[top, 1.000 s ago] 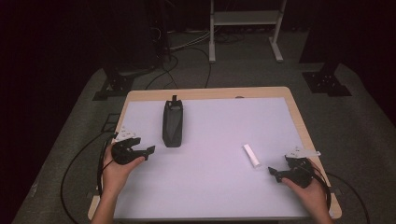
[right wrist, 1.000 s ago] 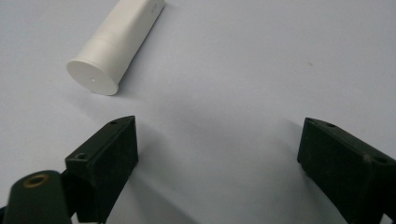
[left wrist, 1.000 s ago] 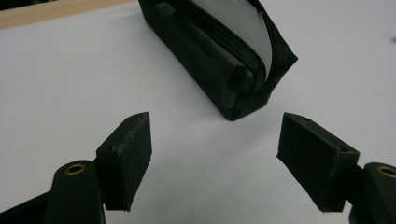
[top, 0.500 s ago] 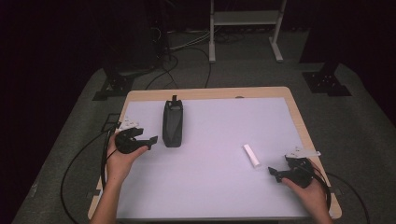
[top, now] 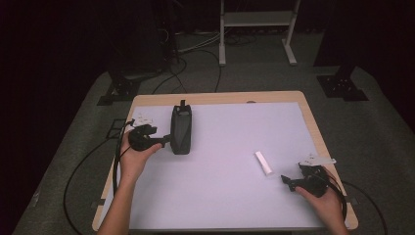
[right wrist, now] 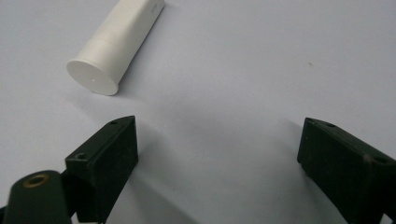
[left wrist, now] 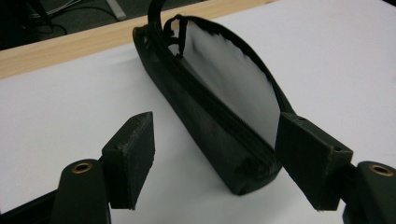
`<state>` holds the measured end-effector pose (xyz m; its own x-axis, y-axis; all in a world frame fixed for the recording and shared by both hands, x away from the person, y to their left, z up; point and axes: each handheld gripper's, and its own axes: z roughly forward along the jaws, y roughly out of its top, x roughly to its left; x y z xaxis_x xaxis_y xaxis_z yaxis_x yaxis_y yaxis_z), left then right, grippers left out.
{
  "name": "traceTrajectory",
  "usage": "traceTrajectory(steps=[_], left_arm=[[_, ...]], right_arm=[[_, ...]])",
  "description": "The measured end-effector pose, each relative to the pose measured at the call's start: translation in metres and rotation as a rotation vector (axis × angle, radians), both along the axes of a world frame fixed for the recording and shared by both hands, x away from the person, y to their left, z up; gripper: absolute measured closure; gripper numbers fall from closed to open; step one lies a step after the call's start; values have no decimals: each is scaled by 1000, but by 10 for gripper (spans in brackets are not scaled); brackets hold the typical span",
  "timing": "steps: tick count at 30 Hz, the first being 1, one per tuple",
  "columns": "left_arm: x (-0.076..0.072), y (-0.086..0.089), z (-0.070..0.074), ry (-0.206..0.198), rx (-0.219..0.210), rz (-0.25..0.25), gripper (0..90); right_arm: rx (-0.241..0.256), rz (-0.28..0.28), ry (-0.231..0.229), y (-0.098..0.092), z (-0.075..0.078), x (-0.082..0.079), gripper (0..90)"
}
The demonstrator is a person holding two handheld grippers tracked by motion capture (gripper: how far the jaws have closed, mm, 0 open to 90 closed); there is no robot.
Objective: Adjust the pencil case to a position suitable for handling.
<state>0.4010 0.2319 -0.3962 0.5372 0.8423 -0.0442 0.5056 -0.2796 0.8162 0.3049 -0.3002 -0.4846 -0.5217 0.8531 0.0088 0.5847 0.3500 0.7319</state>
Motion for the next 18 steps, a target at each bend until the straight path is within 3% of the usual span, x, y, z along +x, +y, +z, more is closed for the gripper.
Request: traceTrajectory(steps=[18], left_arm=[[32,-20,-6,21,27,7,307]], right_arm=[[1,0,0,0,0,0,113]])
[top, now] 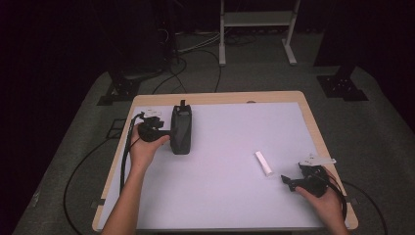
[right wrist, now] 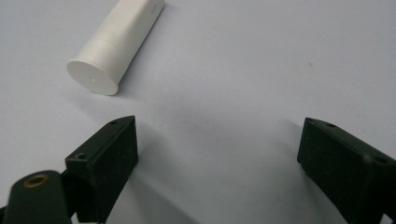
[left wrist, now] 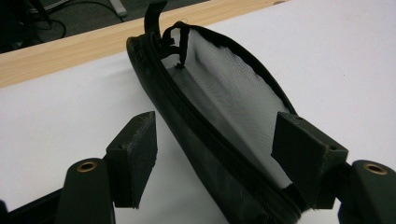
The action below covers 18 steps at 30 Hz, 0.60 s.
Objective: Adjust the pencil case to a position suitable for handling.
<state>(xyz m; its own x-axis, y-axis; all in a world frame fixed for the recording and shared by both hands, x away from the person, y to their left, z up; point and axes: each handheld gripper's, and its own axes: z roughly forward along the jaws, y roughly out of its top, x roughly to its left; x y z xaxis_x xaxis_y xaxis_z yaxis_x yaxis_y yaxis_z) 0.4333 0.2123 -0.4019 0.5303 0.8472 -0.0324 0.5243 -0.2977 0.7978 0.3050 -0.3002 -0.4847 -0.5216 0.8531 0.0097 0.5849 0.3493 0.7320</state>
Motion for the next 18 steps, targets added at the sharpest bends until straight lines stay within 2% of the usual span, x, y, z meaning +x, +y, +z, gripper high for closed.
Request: traceTrajectory(steps=[6,14,18], left_arm=[[6,-4,-10,32,10,-4,326],[5,-8,-13,44,32,-6,371],[6,-8,-13,43,38,2,445]], right_arm=[[0,0,0,0,0,0,113],[0,0,0,0,0,0,113],[0,0,0,0,0,0,113]])
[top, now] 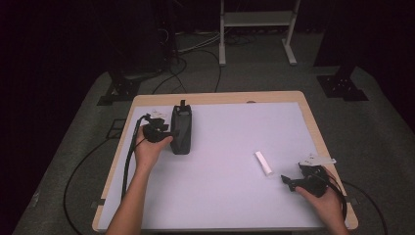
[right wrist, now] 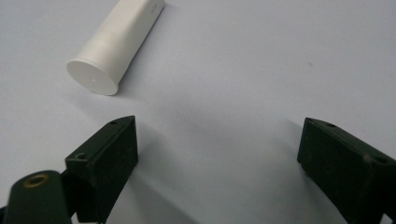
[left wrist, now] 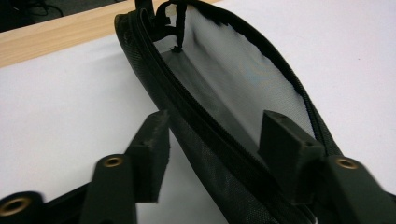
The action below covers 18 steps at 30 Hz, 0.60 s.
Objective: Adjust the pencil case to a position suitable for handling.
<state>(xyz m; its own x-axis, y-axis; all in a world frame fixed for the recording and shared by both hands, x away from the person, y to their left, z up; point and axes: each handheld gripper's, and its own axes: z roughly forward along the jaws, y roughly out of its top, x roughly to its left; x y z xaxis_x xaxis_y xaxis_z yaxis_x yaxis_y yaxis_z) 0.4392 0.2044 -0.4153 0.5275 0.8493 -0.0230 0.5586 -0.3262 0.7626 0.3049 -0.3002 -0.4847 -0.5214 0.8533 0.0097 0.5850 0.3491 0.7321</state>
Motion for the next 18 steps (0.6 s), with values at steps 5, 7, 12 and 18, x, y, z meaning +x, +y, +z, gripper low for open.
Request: traceTrajectory(steps=[5,7,12,18], left_arm=[[1,0,-1,6,-2,1,578],[1,0,-1,6,3,3,630],[1,3,0,3,17,10,749],[1,8,2,-9,18,26,873]], right_arm=[[0,0,0,0,0,0,113],[0,0,0,0,0,0,113],[0,0,0,0,0,0,113],[0,0,0,0,0,0,113]])
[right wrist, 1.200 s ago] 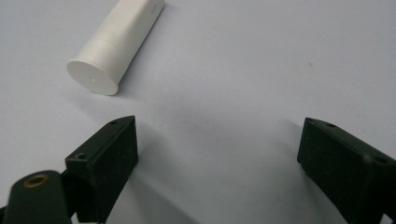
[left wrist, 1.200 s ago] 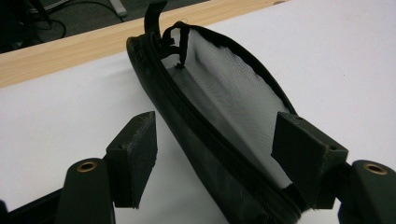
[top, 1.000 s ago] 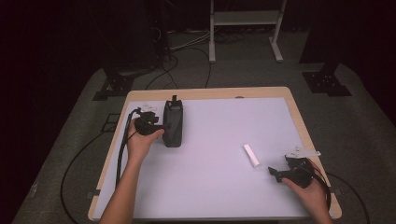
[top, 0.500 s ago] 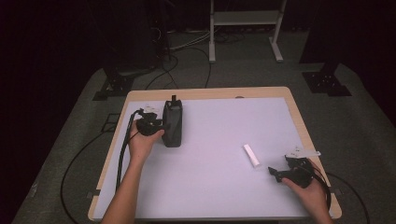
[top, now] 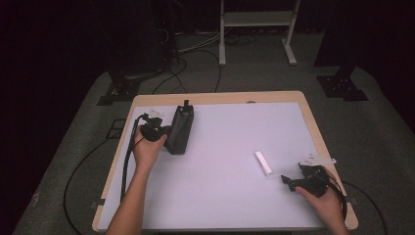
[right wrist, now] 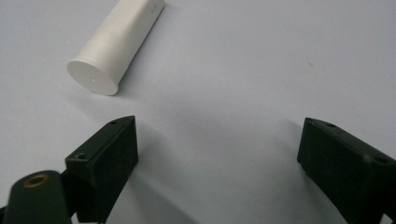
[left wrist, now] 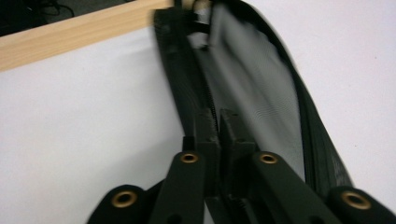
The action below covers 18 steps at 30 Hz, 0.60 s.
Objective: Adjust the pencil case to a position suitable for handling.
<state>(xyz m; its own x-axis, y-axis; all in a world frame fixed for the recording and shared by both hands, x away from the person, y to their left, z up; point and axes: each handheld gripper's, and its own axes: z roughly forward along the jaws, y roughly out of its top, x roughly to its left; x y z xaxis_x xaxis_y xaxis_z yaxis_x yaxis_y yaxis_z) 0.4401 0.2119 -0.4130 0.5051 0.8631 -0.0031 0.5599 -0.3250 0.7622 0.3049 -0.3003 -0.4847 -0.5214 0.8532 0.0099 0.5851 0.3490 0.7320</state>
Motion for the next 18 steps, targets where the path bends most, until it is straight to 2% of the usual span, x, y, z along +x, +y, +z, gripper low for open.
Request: traceTrajectory(steps=[8,18], left_arm=[[-4,4,8,-43,-5,-10,892],[-11,3,15,-63,-33,-77,892]], right_arm=[[0,0,0,0,0,0,113],[0,0,-1,0,0,0,113]])
